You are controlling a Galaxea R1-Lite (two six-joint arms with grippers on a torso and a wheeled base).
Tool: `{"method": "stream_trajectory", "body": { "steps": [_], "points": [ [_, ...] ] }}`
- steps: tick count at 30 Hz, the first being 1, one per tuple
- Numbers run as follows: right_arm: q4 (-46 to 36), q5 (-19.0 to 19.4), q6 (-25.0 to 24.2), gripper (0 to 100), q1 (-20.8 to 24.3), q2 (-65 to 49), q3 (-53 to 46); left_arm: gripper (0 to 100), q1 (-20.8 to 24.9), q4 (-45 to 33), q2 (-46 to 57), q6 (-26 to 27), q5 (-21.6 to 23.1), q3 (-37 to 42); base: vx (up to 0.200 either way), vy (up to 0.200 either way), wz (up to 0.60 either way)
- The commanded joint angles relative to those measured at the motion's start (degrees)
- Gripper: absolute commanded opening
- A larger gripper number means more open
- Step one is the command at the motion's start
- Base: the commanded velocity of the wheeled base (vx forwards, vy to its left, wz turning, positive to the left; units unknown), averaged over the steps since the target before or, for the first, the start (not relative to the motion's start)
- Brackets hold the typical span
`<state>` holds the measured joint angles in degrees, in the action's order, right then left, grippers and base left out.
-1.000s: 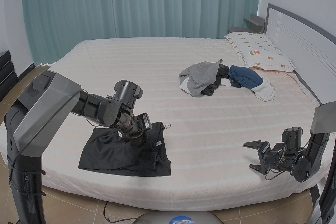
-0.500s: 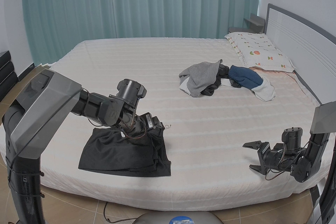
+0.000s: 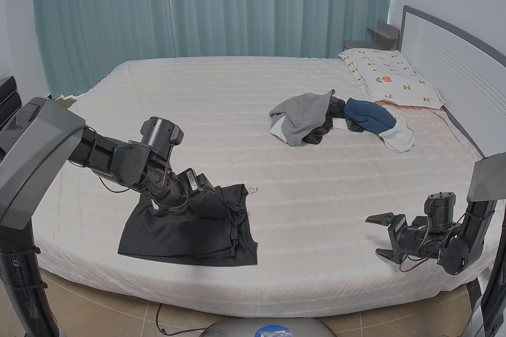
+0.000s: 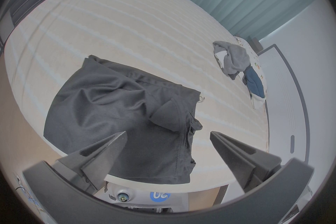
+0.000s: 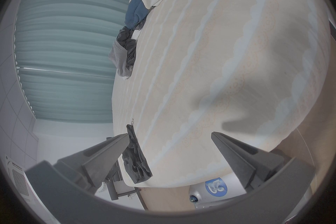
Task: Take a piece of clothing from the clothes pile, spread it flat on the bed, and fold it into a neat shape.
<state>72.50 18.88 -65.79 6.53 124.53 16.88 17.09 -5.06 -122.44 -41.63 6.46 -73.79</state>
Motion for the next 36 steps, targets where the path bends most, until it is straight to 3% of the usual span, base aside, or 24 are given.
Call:
{"method": "stream_trajectory", "body": {
  "steps": [1,12,19,24,29,36],
  "points": [
    [0.0,0.4,0.1,100,0.1,0.0,-0.1,100,-1.9,0.1,2.2,-0.3,1.1,2.2,0.000,0.000,0.00],
    [0.0,0.5,0.3,100,0.0,0.0,0.0,100,-7.2,1.2,5.4,-5.8,10.5,7.3,0.000,0.164,0.00],
    [0.0,-0.8,1.0,100,0.1,1.1,2.9,100,-12.3,8.3,5.5,-8.9,17.0,13.4,0.000,0.200,0.00],
    [-0.8,-1.5,2.5,100,0.5,-0.2,4.1,100,-13.7,11.7,4.6,-8.9,18.5,16.8,0.000,0.200,0.00],
    [-6.5,-1.7,6.0,100,4.3,-4.6,7.8,100,-16.0,16.0,3.2,-8.9,19.0,18.9,0.000,0.200,0.00],
    [-28.5,-4.8,6.1,100,10.8,-10.6,23.9,100,-16.0,16.2,2.0,-8.5,18.9,19.6,0.000,0.200,0.00]
  ]
}}
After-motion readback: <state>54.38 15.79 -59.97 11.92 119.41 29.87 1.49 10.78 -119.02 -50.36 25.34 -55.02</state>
